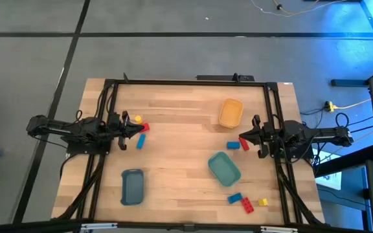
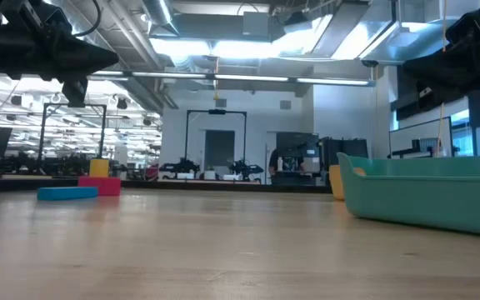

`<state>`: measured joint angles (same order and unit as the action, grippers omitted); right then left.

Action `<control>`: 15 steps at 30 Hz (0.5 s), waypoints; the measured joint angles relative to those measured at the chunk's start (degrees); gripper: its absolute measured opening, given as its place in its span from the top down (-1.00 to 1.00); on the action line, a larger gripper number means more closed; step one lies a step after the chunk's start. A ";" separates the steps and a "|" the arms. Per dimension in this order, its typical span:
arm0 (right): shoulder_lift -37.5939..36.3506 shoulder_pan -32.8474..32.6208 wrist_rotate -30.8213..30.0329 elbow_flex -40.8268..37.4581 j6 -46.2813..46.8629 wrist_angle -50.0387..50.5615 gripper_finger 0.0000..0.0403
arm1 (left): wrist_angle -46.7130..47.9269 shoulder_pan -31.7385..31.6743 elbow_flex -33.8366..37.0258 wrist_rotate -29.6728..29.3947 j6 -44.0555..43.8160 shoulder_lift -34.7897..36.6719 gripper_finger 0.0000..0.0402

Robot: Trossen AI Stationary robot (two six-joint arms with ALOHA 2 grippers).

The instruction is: Sort & place blocks by color

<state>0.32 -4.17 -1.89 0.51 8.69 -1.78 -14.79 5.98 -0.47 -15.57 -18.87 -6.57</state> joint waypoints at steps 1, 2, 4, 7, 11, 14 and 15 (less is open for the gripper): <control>0.00 -0.02 0.00 0.00 0.00 -0.02 0.95 | 0.00 0.01 0.01 0.00 -0.01 0.00 1.00; 0.00 -0.02 0.02 0.01 0.01 0.00 0.95 | 0.00 0.02 0.02 0.00 0.00 0.00 1.00; 0.00 0.00 0.00 0.00 0.01 0.00 0.95 | -0.01 0.02 0.01 0.00 0.00 0.00 1.00; 0.00 -0.01 0.00 0.00 0.02 -0.01 0.95 | -0.02 0.02 0.02 0.00 0.00 0.00 1.00; 0.00 0.00 -0.18 0.00 -5.90 -0.39 0.95 | -0.02 0.00 0.02 0.00 -0.02 0.00 1.00; 0.00 -0.02 -0.16 -0.06 -7.90 -2.85 0.95 | -0.02 0.02 0.00 0.00 0.00 0.00 1.00; 0.00 -0.02 -0.08 -0.07 -6.56 -5.19 0.95 | -0.01 0.02 0.02 0.01 0.00 0.00 1.00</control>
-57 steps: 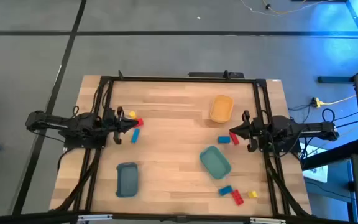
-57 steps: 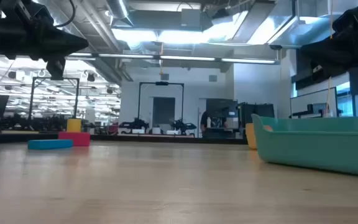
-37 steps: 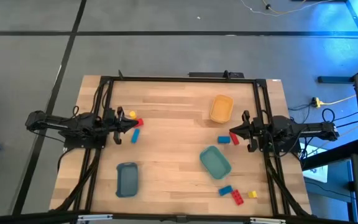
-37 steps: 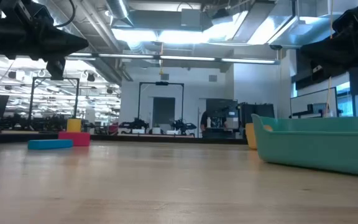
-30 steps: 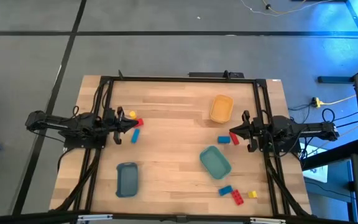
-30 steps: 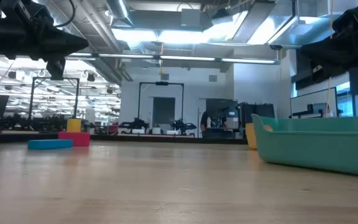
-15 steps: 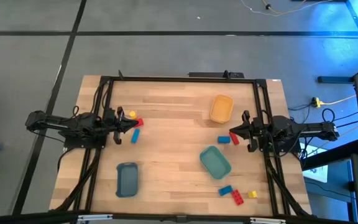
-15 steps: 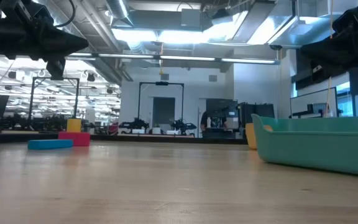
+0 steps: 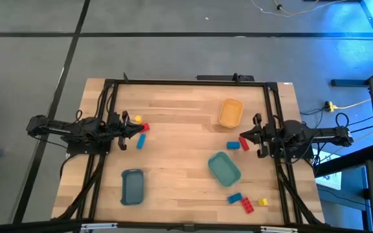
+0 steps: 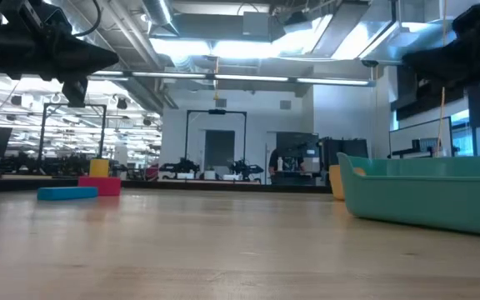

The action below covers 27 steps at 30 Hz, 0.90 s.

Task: Sort & place blocks by color
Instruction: Put the top right blue block into the yellow bin

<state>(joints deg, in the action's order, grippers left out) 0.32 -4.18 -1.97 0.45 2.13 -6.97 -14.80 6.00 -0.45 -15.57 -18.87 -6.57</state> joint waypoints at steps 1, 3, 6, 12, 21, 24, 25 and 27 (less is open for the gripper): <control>-0.01 0.02 0.30 0.00 2.61 -3.17 0.95 | -0.01 0.00 -0.01 -0.01 0.00 0.00 1.00; 0.00 0.02 0.36 0.00 9.78 -10.39 0.95 | 0.01 0.00 -0.01 -0.01 -0.01 0.00 1.00; 0.08 -0.01 -1.17 0.03 21.94 -23.19 0.95 | -0.01 -0.02 -0.02 -0.01 -0.02 0.00 1.00; 2.61 0.04 -20.30 1.99 33.64 -34.80 0.95 | -0.01 0.00 -0.02 -0.01 0.00 0.00 1.00; 22.03 0.02 -25.22 26.78 38.78 2.57 0.48 | 0.00 0.00 -0.02 -0.01 0.00 0.00 1.00; 29.05 0.04 -23.01 36.27 42.99 21.91 0.26 | 0.01 -0.02 -0.02 -0.01 0.00 0.00 1.00; 31.40 0.04 -21.67 39.14 43.84 27.44 0.19 | -0.01 -0.01 -0.02 -0.01 0.00 0.00 1.00; 35.69 0.04 -18.85 44.14 44.10 36.35 0.05 | 0.02 0.00 -0.02 0.00 0.00 0.00 1.00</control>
<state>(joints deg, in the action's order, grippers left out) 36.01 -4.14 -20.82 44.58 46.23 29.38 -14.79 6.00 -0.47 -15.57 -18.87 -6.57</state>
